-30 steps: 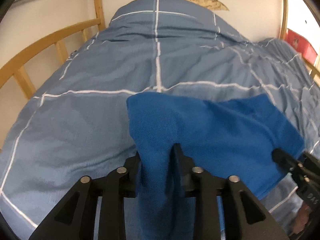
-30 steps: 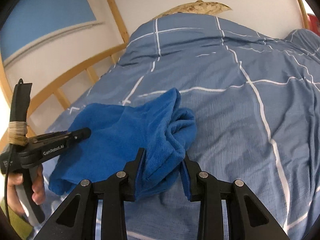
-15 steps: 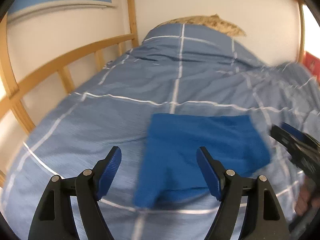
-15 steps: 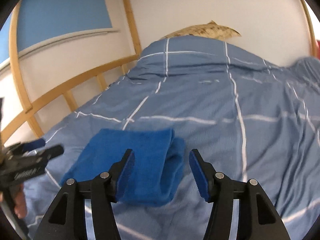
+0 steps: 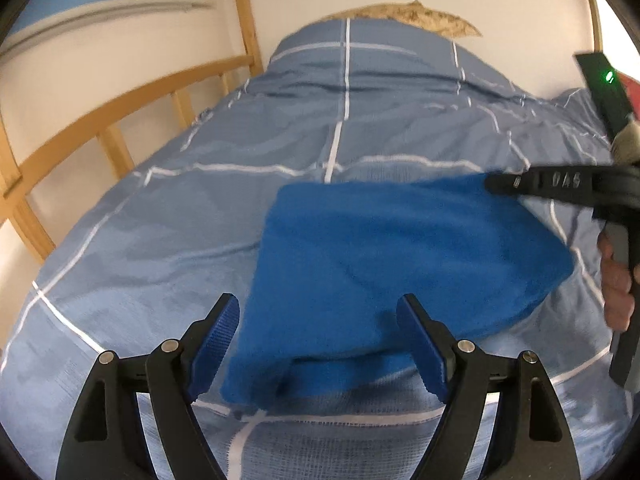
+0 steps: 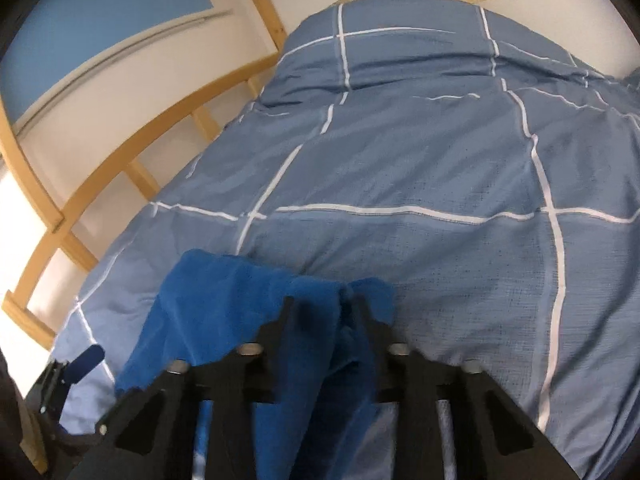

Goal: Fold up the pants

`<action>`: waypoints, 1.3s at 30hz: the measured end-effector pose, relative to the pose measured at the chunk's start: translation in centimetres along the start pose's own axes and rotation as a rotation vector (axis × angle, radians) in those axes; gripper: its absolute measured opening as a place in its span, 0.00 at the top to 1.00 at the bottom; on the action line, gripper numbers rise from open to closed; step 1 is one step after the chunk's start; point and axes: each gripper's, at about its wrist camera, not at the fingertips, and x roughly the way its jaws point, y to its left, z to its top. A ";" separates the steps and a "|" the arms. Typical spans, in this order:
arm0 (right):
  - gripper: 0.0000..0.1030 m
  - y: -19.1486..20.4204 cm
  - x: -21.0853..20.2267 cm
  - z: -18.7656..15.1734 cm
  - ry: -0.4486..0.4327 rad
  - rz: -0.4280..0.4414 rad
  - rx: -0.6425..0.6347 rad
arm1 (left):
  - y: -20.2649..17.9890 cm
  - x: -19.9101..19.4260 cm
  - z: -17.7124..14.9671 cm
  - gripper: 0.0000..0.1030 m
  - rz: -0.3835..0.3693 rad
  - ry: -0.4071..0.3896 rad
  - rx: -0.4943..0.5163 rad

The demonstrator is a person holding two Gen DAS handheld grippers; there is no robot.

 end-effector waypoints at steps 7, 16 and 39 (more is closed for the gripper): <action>0.87 0.1 0.0 -0.5 -0.034 -0.096 -0.007 | 0.1 0.3 -0.7 0.22 -0.020 0.040 -0.028; 0.43 1.7 -9.4 -4.0 -0.182 -0.258 -0.110 | -1.4 -6.8 0.6 0.22 -0.040 -0.086 -0.050; 0.35 1.1 -36.0 -15.2 -0.308 -0.315 -0.108 | -15.0 -28.1 -3.8 0.14 -0.136 -0.281 0.110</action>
